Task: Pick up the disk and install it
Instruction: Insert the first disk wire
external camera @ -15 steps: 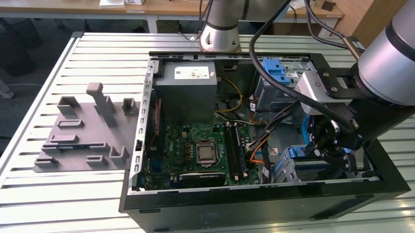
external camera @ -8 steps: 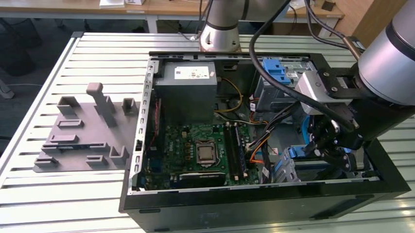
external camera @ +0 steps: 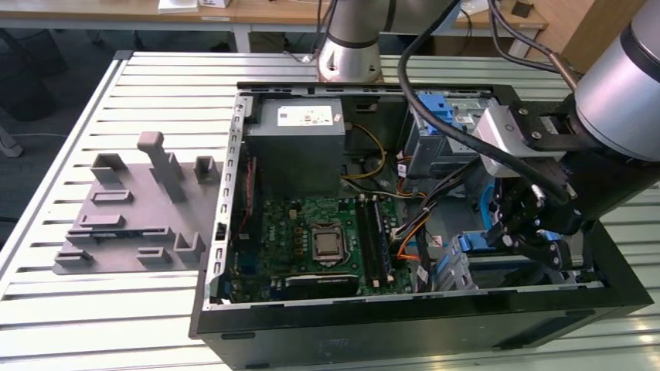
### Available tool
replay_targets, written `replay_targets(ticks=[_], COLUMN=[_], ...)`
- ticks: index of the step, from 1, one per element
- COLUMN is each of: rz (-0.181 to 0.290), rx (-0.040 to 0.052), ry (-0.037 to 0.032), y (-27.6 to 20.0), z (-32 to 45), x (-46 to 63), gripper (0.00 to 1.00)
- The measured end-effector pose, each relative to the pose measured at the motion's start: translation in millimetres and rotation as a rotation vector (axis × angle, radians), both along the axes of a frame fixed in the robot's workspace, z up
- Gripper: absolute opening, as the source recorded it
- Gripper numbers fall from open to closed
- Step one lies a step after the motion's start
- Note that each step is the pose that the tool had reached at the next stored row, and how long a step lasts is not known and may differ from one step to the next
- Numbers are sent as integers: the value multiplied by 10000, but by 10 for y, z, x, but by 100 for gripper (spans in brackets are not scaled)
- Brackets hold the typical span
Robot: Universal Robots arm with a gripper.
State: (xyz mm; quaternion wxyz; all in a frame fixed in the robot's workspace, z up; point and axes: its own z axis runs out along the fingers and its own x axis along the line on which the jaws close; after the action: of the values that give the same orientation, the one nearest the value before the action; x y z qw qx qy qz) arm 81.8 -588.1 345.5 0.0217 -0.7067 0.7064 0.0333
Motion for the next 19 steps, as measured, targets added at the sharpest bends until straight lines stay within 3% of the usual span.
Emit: replay_targets(ticks=[3,16,19], rz=[0,3,3], rx=[2,15,18], ry=[0,-38,-38], y=[0,0,0], z=[46,35,73], x=[0,63,63], gripper=[11,11,11])
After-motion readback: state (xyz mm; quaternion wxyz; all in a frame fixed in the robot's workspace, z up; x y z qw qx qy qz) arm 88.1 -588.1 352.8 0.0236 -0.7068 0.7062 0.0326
